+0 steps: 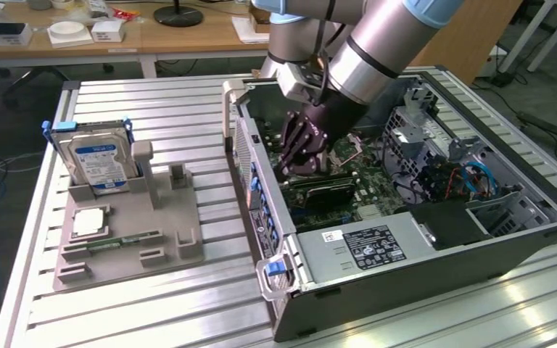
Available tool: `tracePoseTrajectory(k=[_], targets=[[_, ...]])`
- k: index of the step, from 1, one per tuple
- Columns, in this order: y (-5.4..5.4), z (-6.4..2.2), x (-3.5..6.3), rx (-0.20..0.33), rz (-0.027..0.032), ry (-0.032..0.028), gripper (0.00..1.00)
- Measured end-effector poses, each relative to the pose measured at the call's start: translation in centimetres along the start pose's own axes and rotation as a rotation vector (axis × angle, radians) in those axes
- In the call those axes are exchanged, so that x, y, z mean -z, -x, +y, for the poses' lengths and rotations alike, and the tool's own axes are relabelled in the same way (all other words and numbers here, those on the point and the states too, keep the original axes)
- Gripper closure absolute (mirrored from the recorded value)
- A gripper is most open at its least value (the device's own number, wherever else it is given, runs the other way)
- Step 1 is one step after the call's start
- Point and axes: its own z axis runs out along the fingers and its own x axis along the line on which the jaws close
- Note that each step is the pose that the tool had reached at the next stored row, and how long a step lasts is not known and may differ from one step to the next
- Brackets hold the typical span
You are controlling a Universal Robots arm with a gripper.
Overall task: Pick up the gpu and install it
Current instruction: 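Press down on the gpu until it lock into place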
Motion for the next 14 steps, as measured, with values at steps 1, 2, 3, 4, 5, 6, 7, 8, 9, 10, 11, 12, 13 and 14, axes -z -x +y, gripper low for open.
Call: tracePoseTrajectory(k=[1, 2, 3, 4, 5, 6, 7, 8, 9, 10, 11, 12, 13, 14], targets=[[-0.06, 0.01, 0.00, 0.000, 0.0000, 0.0001, 0.90], [-0.08, 0.01, -0.01, 0.000, 0.0000, 0.0002, 0.90], [-0.08, 0.01, -0.01, 0.000, -0.0001, 0.0004, 0.90], [-0.08, 0.03, -0.02, 0.000, 0.0000, 0.0004, 0.90], [-0.08, 0.04, -0.03, 0.000, 0.0000, 0.0005, 0.90], [-0.09, 0.06, -0.03, 0.000, 0.0000, 0.0006, 0.90], [-0.09, 0.10, -0.05, 0.000, 0.0000, 0.0006, 0.90], [-0.09, 0.12, -0.06, 0.000, 0.0000, 0.0006, 0.90], [-0.09, 0.13, -0.06, 0.000, 0.0001, 0.0006, 0.90], [-0.08, 0.13, -0.07, 0.000, 0.0004, 0.0008, 0.90], [-0.06, 0.13, -0.07, 0.000, 0.0008, 0.0009, 0.90], [-0.02, 0.14, -0.08, -0.001, 0.0017, 0.0012, 0.90], [0.02, 0.14, -0.08, -0.001, 0.0029, 0.0018, 0.90], [0.09, 0.14, -0.08, -0.002, 0.0044, 0.0023, 0.90]])
